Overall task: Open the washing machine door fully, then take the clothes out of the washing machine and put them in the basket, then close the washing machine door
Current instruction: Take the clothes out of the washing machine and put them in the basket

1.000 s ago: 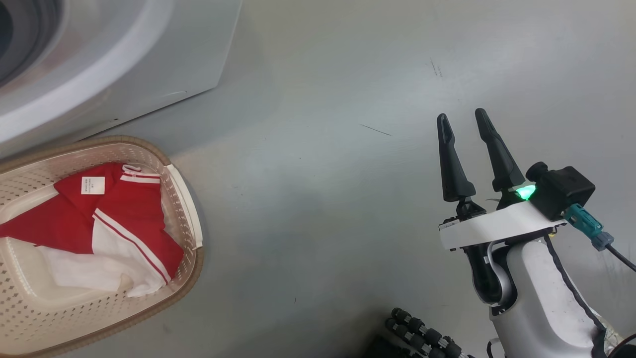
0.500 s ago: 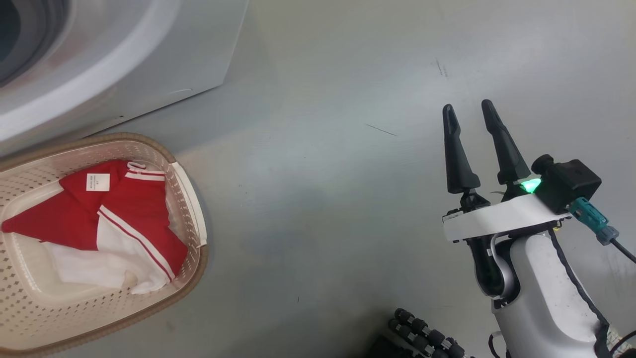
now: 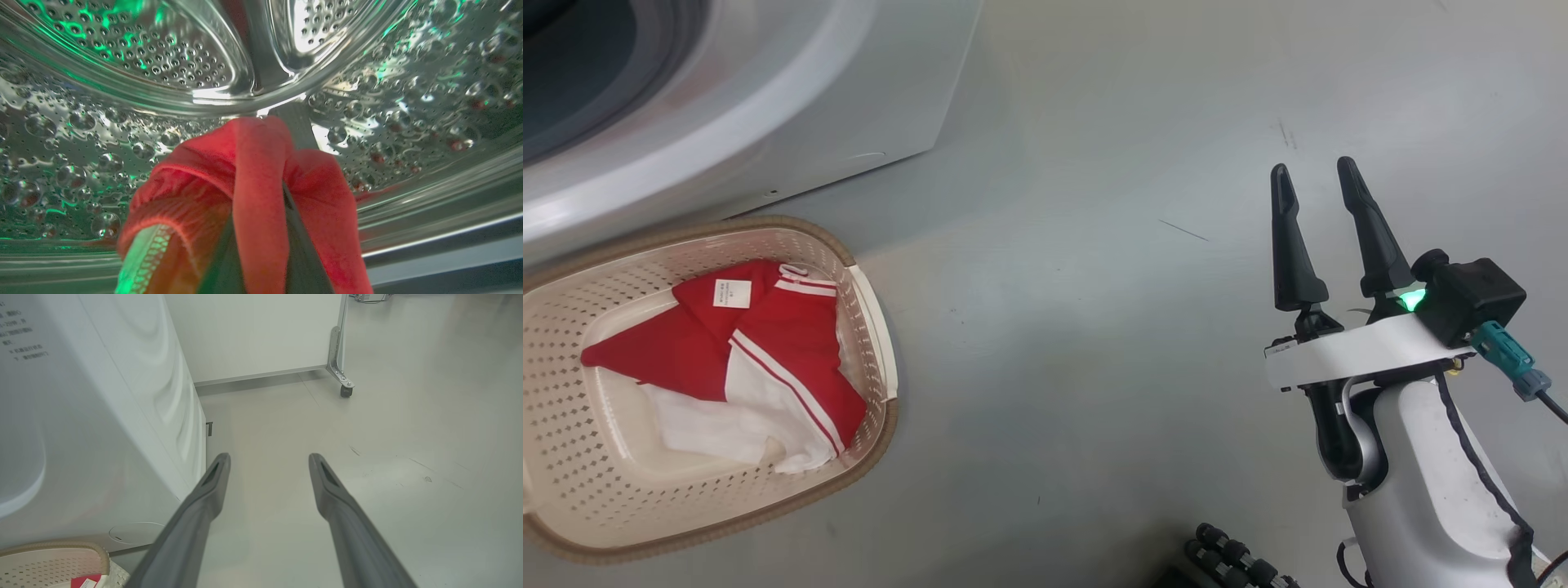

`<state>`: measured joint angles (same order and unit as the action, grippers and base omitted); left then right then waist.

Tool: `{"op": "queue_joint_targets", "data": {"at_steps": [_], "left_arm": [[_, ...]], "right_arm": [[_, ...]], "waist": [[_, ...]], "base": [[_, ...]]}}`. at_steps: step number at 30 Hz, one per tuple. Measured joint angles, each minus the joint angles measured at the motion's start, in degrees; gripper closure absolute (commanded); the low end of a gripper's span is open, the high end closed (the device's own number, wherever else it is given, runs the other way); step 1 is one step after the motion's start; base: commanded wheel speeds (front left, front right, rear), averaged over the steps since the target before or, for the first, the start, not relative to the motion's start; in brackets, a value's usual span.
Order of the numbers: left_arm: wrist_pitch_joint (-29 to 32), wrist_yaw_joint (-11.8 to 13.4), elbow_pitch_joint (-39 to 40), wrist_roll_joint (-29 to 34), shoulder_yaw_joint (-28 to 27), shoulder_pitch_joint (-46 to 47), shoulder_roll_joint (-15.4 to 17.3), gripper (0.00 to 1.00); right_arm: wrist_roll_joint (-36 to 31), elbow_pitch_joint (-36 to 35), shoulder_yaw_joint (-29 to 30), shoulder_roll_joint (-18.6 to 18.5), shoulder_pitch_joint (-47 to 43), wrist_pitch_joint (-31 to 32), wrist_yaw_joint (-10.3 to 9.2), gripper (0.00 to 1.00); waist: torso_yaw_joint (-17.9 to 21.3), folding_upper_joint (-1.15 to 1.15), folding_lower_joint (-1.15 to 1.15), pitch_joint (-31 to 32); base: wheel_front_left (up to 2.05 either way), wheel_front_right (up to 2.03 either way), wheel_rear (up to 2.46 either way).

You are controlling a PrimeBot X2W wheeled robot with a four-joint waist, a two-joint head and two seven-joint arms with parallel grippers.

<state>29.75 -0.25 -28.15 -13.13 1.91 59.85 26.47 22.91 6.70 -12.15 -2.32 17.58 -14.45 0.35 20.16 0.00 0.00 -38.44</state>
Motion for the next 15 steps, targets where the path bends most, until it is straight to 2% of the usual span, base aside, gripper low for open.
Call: {"op": "queue_joint_targets", "data": {"at_steps": [6, 15], "left_arm": [[-6.2, 0.0, 2.2, -1.1, -1.1, -1.7, -1.7, 1.0], [-17.5, 1.0, 5.3, -3.2, -2.5, -9.1, -6.6, 1.0]], "right_arm": [[-1.4, 0.2, 0.6, 0.0, 0.0, 0.0, 0.01, 0.0], [-3.5, 1.1, 2.3, 0.0, -0.3, 0.0, 0.04, 0.0]], "waist": [[-1.4, 0.0, 0.0, 1.5], [-3.7, 0.0, 0.0, 4.6]], "base": [[0.0, 0.0, 0.0], [0.0, 0.0, 0.0]]}}
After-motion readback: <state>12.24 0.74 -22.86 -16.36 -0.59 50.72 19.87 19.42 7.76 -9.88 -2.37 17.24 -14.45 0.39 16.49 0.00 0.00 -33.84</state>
